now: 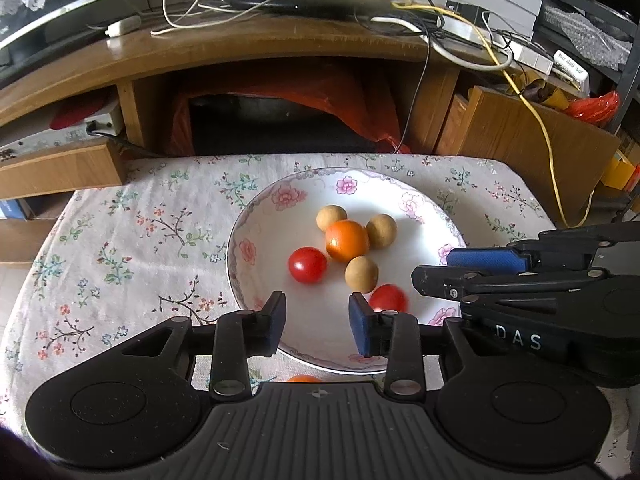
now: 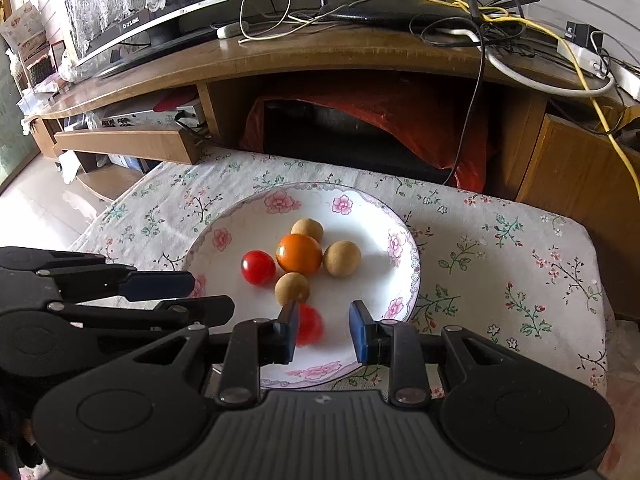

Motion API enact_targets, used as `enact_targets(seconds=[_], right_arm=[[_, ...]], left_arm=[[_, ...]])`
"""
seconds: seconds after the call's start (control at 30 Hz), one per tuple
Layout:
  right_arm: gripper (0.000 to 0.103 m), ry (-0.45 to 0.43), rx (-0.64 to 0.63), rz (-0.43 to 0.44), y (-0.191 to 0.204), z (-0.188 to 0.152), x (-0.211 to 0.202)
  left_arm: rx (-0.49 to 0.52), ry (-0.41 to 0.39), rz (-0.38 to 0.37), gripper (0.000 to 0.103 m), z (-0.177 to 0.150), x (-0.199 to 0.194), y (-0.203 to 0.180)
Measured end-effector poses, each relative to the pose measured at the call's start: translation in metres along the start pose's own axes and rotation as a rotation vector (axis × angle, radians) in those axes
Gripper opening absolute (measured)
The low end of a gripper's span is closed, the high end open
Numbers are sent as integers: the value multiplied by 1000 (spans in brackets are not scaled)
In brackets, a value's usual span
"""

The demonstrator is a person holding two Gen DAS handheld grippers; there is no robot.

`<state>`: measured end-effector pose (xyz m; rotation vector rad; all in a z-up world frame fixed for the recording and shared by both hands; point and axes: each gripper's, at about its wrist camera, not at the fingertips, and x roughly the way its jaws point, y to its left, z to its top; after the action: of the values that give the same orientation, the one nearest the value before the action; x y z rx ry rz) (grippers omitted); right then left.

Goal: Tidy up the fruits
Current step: 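Open the left gripper to drop its tomato while the right releases its tomato, then grasp a large red tomato with the left gripper while the right grasps a tangerine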

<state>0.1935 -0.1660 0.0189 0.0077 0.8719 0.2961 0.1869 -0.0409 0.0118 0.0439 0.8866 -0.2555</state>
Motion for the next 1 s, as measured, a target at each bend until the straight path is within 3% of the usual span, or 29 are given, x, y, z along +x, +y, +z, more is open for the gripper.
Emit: enact_targets(seconds=[1.0], right_arm=[[28,-11,21,-7,17,-27,-38]], left_arm=[[40,-20,-14,44,-21,-39,-7]])
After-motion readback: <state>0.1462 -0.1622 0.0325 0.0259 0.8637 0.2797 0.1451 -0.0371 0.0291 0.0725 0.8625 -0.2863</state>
